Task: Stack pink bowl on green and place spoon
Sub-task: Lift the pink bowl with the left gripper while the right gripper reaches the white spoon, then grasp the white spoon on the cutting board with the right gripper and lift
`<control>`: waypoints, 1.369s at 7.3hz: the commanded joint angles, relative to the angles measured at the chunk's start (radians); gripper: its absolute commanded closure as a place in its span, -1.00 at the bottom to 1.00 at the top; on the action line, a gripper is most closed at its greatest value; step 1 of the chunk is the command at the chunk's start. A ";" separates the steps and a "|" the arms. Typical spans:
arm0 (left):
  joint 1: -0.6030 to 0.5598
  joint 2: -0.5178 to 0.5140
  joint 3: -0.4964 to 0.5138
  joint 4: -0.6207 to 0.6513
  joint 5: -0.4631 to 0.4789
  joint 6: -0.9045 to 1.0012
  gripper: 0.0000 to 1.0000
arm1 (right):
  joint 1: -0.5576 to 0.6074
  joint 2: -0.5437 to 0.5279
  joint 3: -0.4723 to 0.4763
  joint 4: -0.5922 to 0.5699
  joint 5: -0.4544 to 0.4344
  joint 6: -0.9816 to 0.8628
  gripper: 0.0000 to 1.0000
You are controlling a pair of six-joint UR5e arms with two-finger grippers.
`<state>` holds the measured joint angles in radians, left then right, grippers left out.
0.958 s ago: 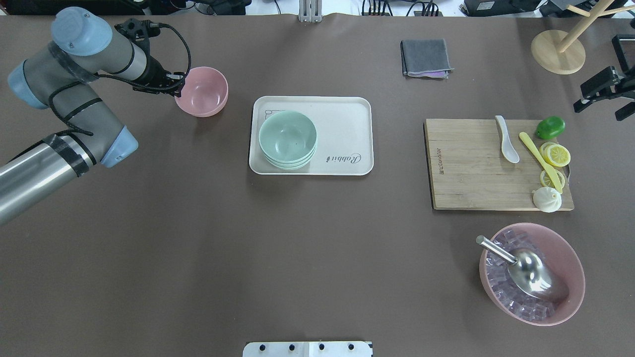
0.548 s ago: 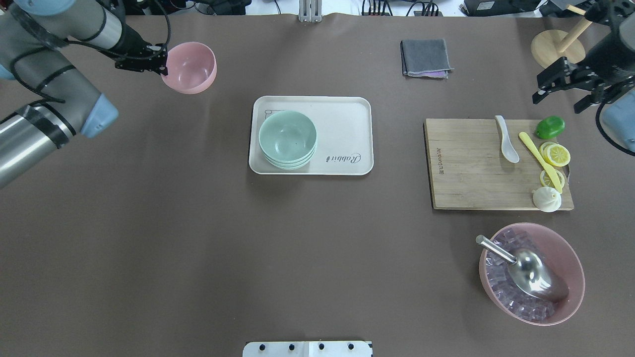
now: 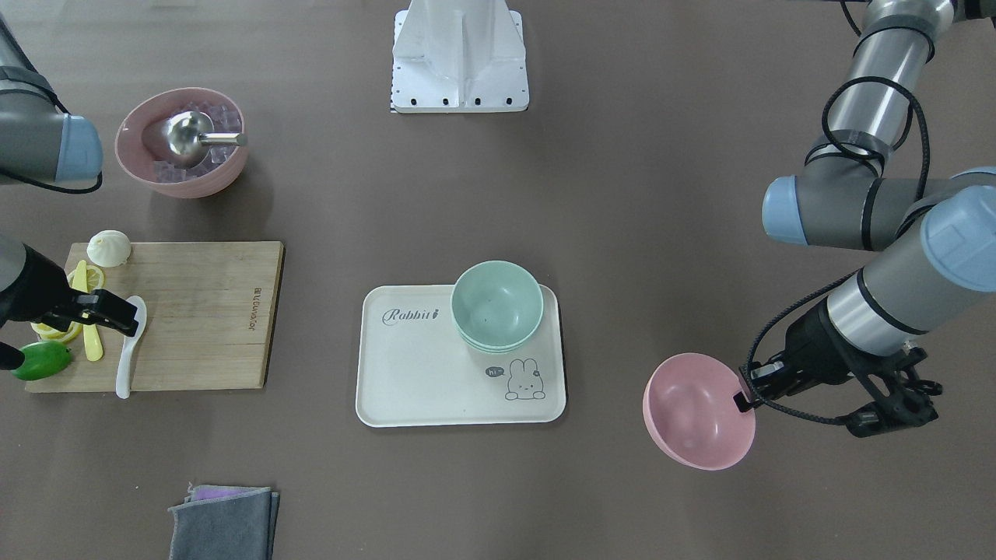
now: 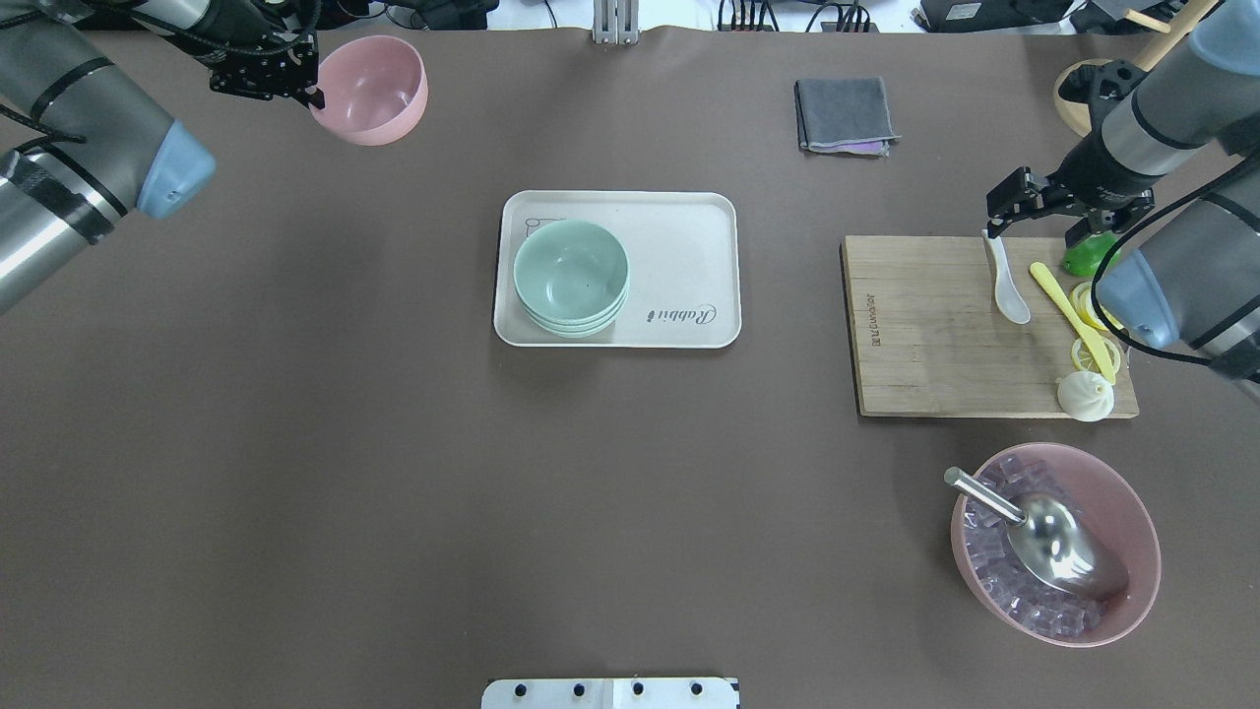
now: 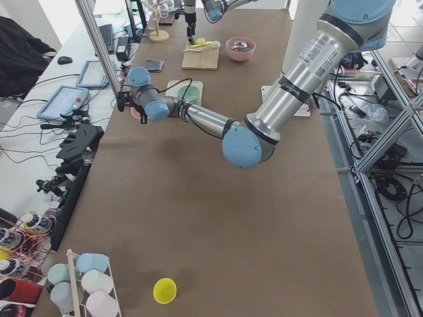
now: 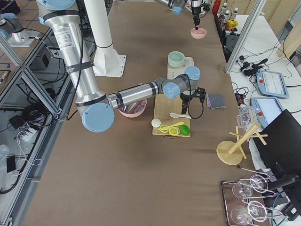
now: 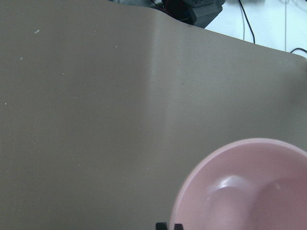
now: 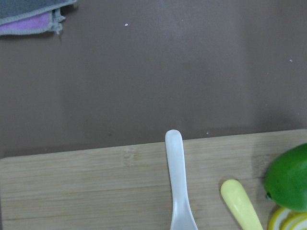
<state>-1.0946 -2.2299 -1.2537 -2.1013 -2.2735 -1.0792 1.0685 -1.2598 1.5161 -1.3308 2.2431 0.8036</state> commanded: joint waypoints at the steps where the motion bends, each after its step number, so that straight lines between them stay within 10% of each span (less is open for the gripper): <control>1: -0.001 -0.005 -0.022 0.004 -0.004 -0.031 1.00 | -0.034 0.010 -0.097 0.085 -0.011 -0.001 -0.98; 10: -0.001 -0.001 -0.069 0.049 -0.006 -0.042 1.00 | -0.073 0.020 -0.134 0.108 -0.051 -0.001 -0.20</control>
<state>-1.0953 -2.2314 -1.3241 -2.0525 -2.2797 -1.1241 0.9974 -1.2396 1.3819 -1.2226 2.1926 0.8023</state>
